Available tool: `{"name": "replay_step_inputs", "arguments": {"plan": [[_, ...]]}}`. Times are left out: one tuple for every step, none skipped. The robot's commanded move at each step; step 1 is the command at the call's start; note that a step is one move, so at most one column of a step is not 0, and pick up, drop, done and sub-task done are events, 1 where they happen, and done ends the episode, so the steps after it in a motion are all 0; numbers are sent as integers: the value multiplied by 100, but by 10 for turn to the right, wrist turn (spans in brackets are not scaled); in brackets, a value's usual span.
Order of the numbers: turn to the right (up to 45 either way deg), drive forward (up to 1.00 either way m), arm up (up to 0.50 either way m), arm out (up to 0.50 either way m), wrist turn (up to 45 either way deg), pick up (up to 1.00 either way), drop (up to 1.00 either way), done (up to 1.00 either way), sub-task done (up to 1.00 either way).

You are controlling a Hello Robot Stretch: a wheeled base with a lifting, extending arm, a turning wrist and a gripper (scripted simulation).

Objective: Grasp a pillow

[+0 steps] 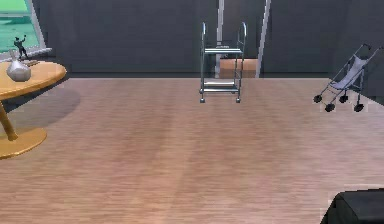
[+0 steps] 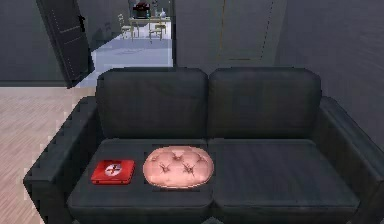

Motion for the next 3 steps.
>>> {"name": "replay_step_inputs", "arguments": {"plan": [[0,0,50,0,0,0,0,0,0],[0,0,14,0,0,0,0,0,0],[0,0,0,42,0,0,0,0,0]]}}
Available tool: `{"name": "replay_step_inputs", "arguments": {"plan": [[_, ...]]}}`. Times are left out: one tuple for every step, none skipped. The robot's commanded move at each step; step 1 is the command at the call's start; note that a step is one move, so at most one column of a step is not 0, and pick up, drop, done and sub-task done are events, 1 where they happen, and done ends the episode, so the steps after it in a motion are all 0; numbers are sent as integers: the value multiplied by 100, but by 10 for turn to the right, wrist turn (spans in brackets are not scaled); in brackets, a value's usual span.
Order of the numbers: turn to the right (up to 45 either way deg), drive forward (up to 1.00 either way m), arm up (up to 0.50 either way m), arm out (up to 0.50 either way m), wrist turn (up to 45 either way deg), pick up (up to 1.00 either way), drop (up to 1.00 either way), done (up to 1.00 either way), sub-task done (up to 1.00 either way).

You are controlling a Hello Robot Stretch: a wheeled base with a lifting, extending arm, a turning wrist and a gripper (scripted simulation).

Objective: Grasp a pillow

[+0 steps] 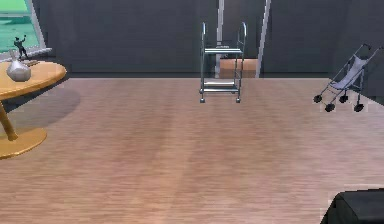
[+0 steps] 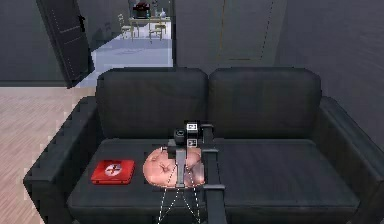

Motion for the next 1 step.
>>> {"name": "replay_step_inputs", "arguments": {"plan": [[0,0,0,0,450,0,0,0,0]]}}
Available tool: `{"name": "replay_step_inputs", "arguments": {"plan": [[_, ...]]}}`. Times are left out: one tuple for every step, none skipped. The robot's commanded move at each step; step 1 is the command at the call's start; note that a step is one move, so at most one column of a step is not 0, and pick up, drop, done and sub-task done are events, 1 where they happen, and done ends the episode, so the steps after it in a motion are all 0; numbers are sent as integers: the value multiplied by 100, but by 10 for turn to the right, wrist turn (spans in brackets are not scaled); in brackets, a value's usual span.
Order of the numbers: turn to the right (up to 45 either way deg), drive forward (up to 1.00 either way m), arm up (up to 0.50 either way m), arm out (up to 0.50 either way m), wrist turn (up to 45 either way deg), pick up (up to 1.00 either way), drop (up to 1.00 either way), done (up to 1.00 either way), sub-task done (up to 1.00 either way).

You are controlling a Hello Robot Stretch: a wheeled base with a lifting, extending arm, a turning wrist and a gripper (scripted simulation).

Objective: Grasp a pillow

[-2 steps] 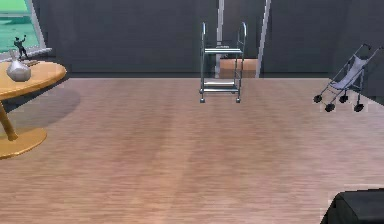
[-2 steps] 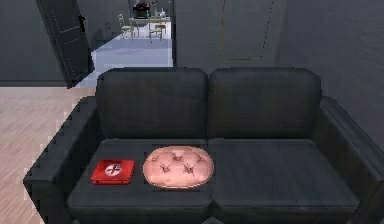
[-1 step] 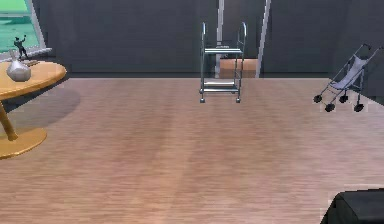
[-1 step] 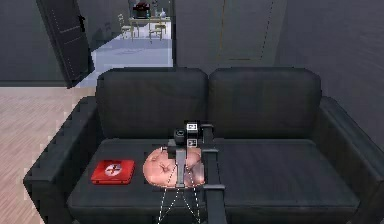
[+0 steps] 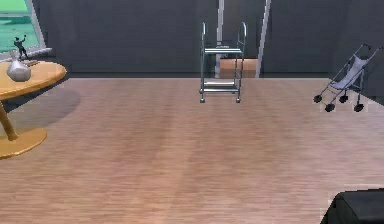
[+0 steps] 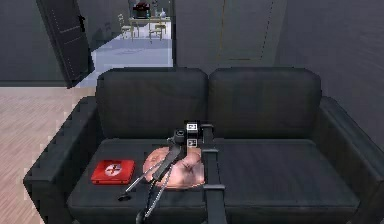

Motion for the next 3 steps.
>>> {"name": "replay_step_inputs", "arguments": {"plan": [[0,0,0,0,450,0,0,0,0],[0,0,0,0,450,0,0,0,0],[0,0,0,0,360,0,0,0,0]]}}
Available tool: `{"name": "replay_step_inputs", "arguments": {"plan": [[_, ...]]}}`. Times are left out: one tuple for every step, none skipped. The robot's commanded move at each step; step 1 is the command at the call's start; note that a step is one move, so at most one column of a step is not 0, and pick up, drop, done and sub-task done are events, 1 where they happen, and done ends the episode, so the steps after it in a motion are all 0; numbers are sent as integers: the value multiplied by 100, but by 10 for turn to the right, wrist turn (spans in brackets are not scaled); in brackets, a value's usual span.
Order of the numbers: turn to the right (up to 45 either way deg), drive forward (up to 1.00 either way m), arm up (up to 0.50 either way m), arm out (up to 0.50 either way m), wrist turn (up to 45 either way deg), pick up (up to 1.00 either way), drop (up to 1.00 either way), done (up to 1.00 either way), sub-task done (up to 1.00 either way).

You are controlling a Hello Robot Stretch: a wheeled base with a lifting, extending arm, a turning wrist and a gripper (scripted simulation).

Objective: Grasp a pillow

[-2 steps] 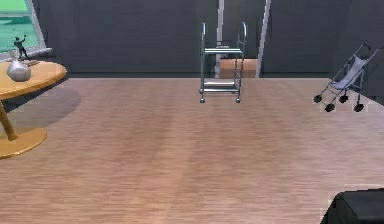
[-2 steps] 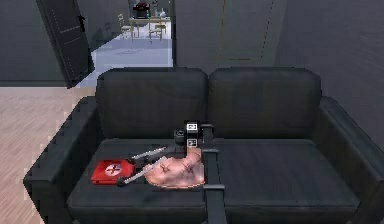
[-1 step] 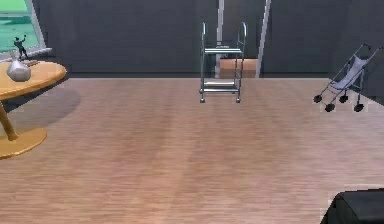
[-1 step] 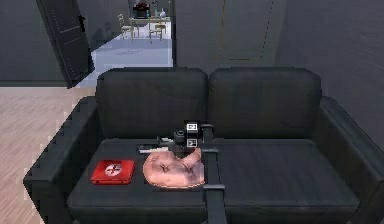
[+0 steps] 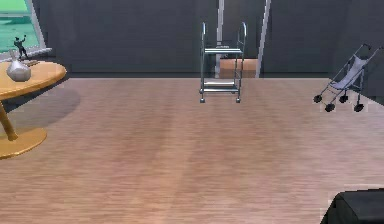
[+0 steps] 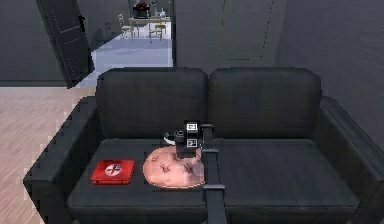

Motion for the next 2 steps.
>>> {"name": "replay_step_inputs", "arguments": {"plan": [[0,0,-30,0,0,0,0,0,0],[0,0,0,0,0,100,0,0,0]]}}
